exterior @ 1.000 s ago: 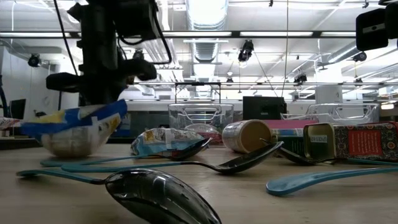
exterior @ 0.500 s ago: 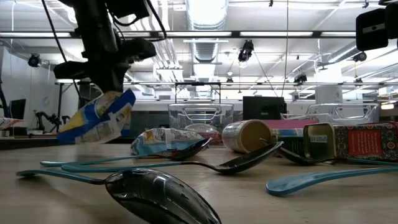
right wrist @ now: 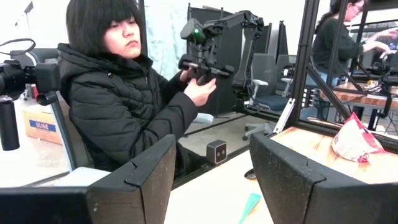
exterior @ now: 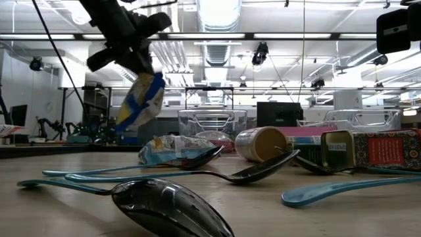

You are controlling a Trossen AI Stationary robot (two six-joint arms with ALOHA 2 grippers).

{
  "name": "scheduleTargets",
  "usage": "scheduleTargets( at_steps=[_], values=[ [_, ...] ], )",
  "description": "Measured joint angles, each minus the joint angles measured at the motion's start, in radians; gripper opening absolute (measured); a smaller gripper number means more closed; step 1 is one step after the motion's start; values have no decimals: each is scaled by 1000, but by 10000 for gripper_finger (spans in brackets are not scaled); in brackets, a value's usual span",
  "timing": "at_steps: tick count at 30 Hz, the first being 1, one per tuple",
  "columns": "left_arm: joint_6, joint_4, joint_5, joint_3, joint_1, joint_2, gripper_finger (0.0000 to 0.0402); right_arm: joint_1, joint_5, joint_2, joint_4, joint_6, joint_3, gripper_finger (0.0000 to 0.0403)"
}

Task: Pick & Place Food Item
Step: Put the dark blue noodle pack into the left transparent bin

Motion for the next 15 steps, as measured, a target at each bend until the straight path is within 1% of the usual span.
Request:
scheduleTargets(
  at_steps=[4,8,12,15],
  values=[
    [119,96,-84,0,0,-2,3,0,0,0,0,0,0,206],
    [270,233,-157,0,1,-2,3,0,0,0,0,0,0,206],
    [482,446,-210,0,9,-2,3,0,0,0,0,1,0,206],
    [694,625,-211,0,31,-2,3,0,0,0,0,0,0,206]
  ],
)
